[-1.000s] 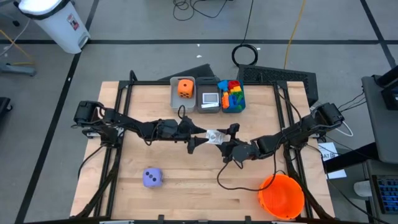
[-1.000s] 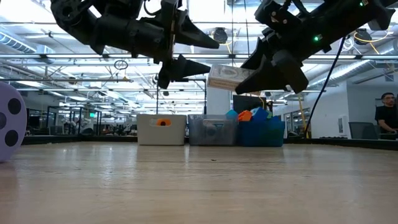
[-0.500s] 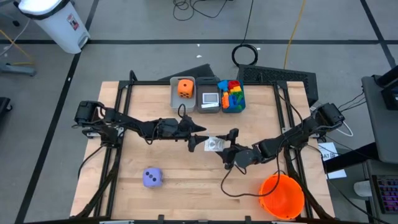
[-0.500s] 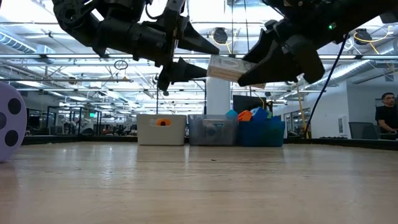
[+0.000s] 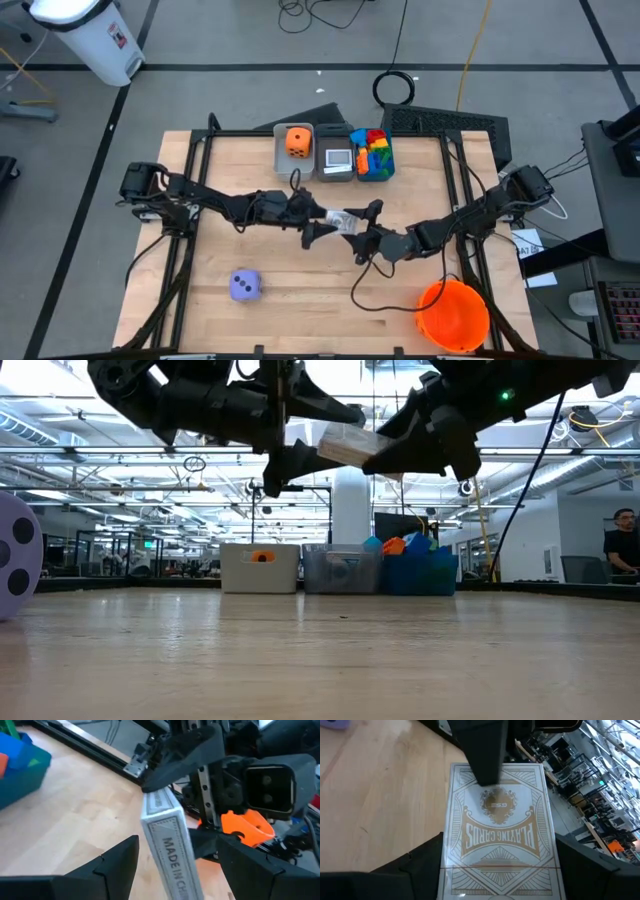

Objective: Pick & Place Toys
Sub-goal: Put the gold playing cards into the black bin

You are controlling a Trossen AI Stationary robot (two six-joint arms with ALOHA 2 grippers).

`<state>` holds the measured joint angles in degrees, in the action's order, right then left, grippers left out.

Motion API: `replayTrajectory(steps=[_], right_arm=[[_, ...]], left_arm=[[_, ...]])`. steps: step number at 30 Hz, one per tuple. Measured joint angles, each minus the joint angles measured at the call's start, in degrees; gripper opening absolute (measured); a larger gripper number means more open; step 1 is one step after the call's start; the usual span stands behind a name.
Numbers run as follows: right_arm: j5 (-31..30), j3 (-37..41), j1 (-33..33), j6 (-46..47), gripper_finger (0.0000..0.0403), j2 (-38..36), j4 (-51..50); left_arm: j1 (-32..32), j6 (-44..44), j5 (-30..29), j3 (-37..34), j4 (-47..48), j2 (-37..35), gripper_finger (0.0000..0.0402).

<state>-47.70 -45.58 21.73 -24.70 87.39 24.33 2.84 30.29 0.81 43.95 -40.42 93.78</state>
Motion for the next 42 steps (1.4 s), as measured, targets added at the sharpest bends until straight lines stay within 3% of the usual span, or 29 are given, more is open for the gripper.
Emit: replayTrajectory(steps=[4,11,12,19,29,32,38,42], right_arm=[[0.0,0.0,-0.27,-0.03,0.0306,0.0,0.31],[-0.11,0.09,-0.27,-0.97,0.0309,0.04,0.69],[-0.36,0.11,-0.27,-1.3,0.0312,0.07,0.61],[-1.43,0.05,-0.04,5.3,0.0343,-0.06,0.91],[-11.64,0.0,1.17,5.19,0.0341,-0.13,0.25],[-10.8,0.2,1.5,6.11,0.0342,0.17,-1.25],[-11.74,0.2,1.31,7.98,0.0341,0.0,-4.04],[-4.88,0.2,0.77,11.85,0.0311,-2.27,-7.4]], left_arm=[[-0.01,-0.27,-0.72,0.16,-0.16,0.0,0.0238],[-0.23,-0.38,0.22,0.16,1.14,0.0,0.0077],[-0.46,-0.71,0.48,0.18,1.11,0.0,0.0071],[-4.64,-6.3,2.83,0.16,2.63,-2.04,0.0071],[-9.6,-13.39,1.65,0.08,4.19,-6.78,0.0071],[-9.97,-13.78,-0.21,0.4,2.45,-8.0,0.0071],[-9.04,-14.72,1.71,0.27,4.8,-10.02,0.0071],[-9.41,-16.56,-4.48,0.4,3.71,-10.53,0.0071]])
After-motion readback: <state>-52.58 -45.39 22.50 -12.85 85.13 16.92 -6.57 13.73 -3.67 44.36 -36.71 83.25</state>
